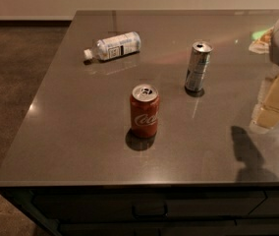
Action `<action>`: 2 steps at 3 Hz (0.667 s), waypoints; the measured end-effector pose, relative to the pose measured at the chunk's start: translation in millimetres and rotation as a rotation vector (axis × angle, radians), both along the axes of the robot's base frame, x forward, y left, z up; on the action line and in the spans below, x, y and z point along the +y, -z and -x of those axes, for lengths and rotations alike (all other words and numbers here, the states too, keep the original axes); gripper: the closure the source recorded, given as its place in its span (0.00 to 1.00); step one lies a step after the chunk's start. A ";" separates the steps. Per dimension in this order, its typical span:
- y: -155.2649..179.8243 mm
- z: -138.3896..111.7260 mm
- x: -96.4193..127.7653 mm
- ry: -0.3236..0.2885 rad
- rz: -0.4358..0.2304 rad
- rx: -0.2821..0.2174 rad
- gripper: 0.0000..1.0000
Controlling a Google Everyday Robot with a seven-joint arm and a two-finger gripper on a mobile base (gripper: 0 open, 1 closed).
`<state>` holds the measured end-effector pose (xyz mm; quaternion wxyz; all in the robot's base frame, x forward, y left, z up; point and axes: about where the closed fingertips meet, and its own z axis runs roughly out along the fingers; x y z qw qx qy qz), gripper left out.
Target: Move redbull can near coke can
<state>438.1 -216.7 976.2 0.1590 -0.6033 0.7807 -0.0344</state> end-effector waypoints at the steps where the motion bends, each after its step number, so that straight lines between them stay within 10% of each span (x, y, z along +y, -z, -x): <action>1: 0.0 0.0 0.0 0.000 0.000 0.000 0.00; 2: 1.4 -11.8 2.3 0.028 -0.017 -0.019 0.00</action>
Offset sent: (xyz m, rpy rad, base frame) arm 0.0316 0.0045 -0.0094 0.0446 -0.0294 -0.0723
